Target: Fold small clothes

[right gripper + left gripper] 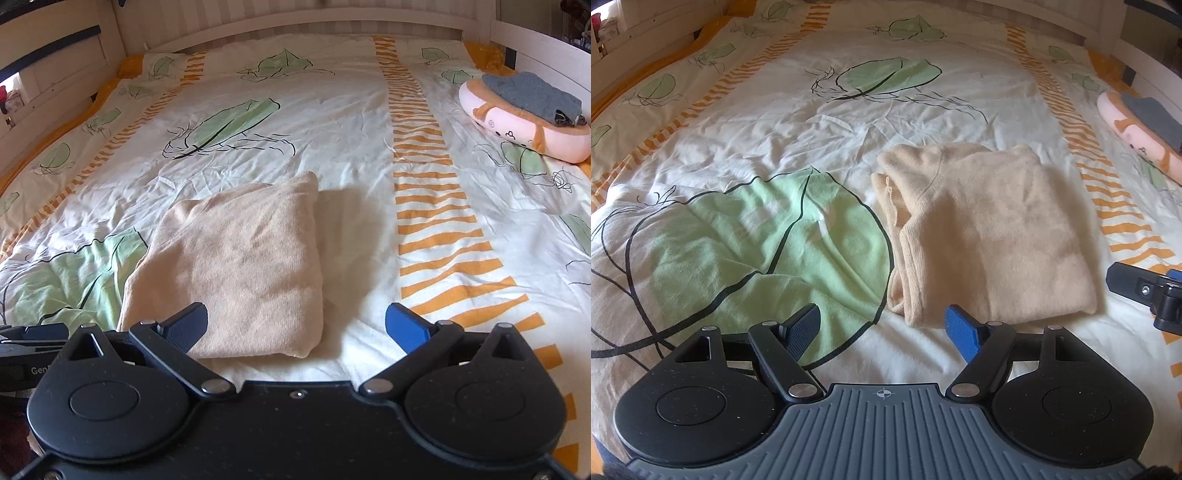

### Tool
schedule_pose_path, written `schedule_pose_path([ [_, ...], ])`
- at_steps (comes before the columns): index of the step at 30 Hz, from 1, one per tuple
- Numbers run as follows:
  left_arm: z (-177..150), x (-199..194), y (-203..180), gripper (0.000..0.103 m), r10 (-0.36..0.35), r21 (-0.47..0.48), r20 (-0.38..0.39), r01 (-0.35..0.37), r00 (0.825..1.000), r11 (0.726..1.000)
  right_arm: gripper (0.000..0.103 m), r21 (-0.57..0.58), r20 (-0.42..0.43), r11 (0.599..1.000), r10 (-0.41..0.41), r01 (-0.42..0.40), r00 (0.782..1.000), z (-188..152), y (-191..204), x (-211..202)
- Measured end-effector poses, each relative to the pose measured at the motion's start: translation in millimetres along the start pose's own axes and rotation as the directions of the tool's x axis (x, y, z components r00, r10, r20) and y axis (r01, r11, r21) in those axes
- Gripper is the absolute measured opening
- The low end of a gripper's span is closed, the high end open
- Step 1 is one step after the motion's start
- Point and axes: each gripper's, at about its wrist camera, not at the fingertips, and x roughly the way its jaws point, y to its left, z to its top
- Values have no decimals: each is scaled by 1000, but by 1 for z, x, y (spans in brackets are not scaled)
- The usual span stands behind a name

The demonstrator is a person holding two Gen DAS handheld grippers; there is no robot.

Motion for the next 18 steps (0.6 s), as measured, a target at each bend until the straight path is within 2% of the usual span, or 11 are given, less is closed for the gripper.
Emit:
schedule_pose_path([
  [18,-1,2,-5,73,-15,1,-23,15,1000,1000,102,-47,-18,999,6,-7,1000,-4,4,3],
])
